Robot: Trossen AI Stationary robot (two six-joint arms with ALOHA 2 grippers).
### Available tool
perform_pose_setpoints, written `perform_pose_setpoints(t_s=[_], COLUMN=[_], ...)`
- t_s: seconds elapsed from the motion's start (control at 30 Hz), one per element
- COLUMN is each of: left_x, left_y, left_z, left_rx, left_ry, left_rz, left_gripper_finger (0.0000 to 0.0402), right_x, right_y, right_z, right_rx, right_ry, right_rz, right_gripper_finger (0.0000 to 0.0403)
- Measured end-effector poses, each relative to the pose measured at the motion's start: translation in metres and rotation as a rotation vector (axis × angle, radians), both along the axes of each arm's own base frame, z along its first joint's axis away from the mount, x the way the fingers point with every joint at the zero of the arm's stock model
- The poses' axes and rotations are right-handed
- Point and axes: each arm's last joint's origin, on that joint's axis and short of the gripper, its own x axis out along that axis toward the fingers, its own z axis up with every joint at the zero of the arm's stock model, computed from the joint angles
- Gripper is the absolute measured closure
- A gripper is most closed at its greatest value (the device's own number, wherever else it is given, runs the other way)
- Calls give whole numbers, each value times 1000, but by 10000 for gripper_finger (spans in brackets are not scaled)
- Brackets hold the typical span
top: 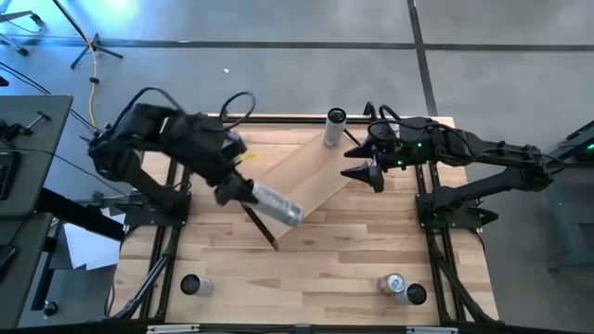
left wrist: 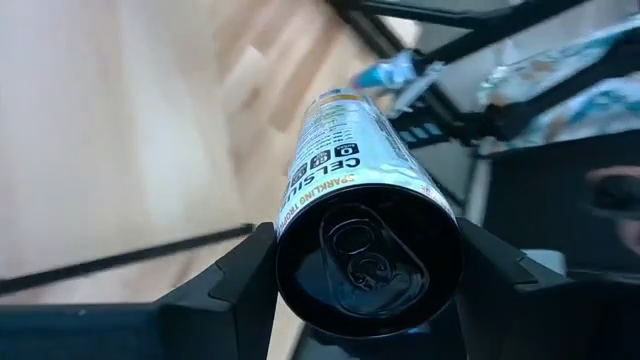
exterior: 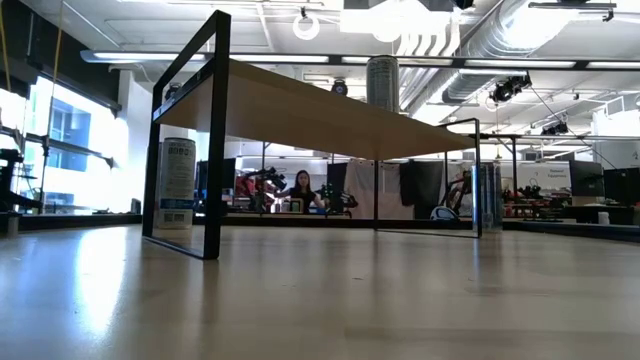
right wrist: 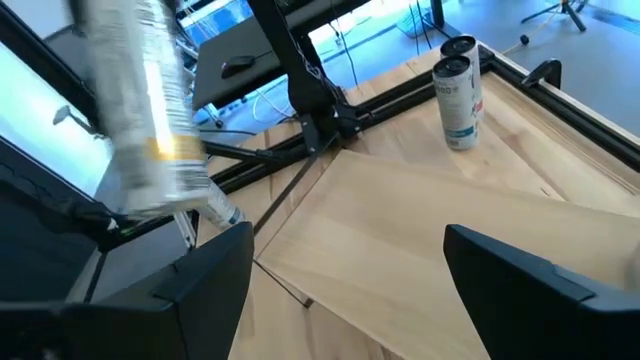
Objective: Place canned beverage on shelf
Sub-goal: Put the white-yellow soda can on the shelf and align it with the other white-yellow soda can
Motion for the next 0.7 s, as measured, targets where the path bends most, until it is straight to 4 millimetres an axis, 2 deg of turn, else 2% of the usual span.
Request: perform_pose_setpoints(t_s=[0.1, 0.27, 0.37, 0.7], left_x=[9, 14, 17, 56], left_y=[9, 22, 31, 33], left_z=[-4, 3, -4, -31], left_rx=[32, 69, 104, 188], left_ry=[28, 1, 46, 132], left_rz=[-3, -22, -8, -121], left_gripper_finger=[210, 210, 210, 210], right_x=[-2, -6, -4, 27], right_y=[0, 2, 6, 31], right_z=[2, 10, 15, -10], right_rx=[21, 41, 56, 75], right_ry=[-16, -84, -132, 7], right_rz=[-8, -7, 6, 52], right_gripper_finger=[91, 91, 91, 91])
